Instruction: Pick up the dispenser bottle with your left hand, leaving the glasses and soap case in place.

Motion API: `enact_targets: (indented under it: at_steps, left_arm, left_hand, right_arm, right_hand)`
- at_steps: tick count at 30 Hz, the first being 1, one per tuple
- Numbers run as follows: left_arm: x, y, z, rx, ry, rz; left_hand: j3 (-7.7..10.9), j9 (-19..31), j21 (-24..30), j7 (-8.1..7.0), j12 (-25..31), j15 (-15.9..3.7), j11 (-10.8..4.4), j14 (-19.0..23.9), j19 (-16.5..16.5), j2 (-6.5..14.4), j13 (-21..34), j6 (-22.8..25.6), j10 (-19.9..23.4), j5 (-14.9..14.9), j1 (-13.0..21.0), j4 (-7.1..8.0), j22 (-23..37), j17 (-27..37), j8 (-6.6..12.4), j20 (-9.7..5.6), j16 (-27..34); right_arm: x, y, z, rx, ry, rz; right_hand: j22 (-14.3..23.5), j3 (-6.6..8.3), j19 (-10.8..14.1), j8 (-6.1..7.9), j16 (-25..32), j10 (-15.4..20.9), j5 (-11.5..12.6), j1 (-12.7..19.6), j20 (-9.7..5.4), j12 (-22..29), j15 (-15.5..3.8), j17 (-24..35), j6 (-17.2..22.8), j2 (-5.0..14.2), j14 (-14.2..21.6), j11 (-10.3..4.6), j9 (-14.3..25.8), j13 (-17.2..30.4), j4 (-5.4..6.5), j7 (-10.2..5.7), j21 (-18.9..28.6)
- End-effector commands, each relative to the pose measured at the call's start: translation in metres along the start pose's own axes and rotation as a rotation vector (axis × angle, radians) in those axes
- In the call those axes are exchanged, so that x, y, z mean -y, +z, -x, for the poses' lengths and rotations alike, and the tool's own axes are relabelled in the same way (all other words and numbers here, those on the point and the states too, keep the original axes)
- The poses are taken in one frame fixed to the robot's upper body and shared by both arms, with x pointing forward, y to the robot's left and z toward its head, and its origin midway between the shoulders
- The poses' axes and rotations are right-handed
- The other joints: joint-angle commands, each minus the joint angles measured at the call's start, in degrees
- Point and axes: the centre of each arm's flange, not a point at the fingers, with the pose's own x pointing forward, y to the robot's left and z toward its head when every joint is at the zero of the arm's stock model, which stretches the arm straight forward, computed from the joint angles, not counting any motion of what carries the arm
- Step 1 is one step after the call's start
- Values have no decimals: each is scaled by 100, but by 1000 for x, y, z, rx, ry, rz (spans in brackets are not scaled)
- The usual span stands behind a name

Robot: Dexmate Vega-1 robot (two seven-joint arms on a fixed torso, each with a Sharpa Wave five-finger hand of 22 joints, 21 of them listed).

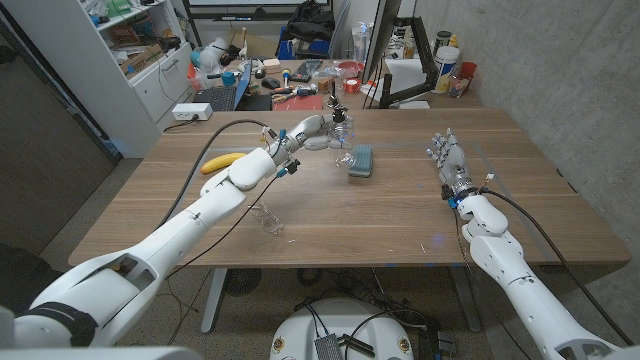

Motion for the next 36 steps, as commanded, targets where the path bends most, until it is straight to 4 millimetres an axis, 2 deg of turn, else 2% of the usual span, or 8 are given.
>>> enact_targets:
  at_steps: [1, 36]
  left_arm:
    - [-8, 5, -3, 6, -6, -24]
    - [-24, 14, -4, 38, 12, -49]
  left_hand:
    - [-6, 10, -25, 85, -13, -764, -213, 50, 4, 316, 17, 112, 241, -20, 45, 25, 21, 11, -5, -151, -11]
    - [-66, 15, -47, 79, -88, -771, -211, 71, 6, 340, 22, 149, 284, -22, 25, 57, 22, 13, -57, -143, -49]
  right_arm:
    - [0, -1, 1, 3, -4, -3]
    - [-4, -2, -1, 9, -7, -8]
  right_hand:
    - [27, -34, 30, 45, 1, 14, 26, 44, -432, 14, -30, 11, 21, 176, 27, 21, 19, 34, -7, 14, -37]
    - [29, -57, 59, 45, 1, 17, 30, 45, -426, 14, -29, 10, 25, 180, 30, 15, 20, 34, -6, 14, -120]
